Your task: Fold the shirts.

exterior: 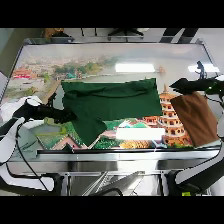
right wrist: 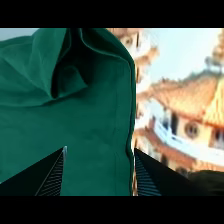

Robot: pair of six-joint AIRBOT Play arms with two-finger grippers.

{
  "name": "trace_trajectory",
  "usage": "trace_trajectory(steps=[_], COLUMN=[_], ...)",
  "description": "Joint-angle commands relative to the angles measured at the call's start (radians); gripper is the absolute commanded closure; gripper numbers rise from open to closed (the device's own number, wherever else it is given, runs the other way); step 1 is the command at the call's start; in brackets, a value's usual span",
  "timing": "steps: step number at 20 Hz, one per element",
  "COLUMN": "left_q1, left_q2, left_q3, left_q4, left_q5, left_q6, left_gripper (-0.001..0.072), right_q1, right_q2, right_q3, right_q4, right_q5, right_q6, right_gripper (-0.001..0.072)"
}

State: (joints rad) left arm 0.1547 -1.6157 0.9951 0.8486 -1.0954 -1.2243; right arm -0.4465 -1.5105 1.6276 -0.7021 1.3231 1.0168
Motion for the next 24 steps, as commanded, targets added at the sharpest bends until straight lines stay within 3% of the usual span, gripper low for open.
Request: trace_trajectory(steps=[1, 2, 9, 17, 19, 21, 22, 24], left_q1=[-0.031, -0.031, 0.076, 0.108, 0.108, 0.108, 0.108, 0.108], left_q2=[-0.063, -0.066, -0.055, -0.055, -0.055, -0.05, -0.04, 0.016], left_q3=[0.097, 0.108, 0.062, 0.095, 0.095, 0.095, 0.095, 0.095], left_q4=[-0.01, -0.006, -0.002, -0.006, -0.008, -0.023, -0.041, -0.067], left_q5=[-0.02, -0.032, -0.116, -0.158, -0.163, -0.168, -0.17, -0.172], left_q6=[0.015, 0.026, 0.052, 0.077, 0.08, 0.088, 0.1, 0.118], left_gripper=[0.0655, 0.0686, 0.0686, 0.0686, 0.0686, 0.0686, 0.0686, 0.0687], right_q1=[0.0, 0.0, 0.054, 0.174, 0.212, 0.231, 0.235, 0.235], right_q2=[0.001, 0.001, 0.0, -0.004, -0.004, -0.004, -0.003, 0.019], right_q3=[-0.011, -0.027, -0.237, -0.304, -0.304, -0.304, -0.304, -0.3], right_q4=[-0.055, -0.062, -0.182, -0.192, -0.172, -0.102, -0.053, 0.051], right_q5=[0.063, 0.074, 0.031, 0.088, 0.099, 0.1, 0.1, 0.1], right_q6=[0.005, 0.005, 0.009, 0.031, 0.029, 0.018, 0.002, -0.022], right_gripper=[0.0235, 0.0235, 0.0235, 0.0237, 0.0357, 0.0358, 0.0509, 0.0686])
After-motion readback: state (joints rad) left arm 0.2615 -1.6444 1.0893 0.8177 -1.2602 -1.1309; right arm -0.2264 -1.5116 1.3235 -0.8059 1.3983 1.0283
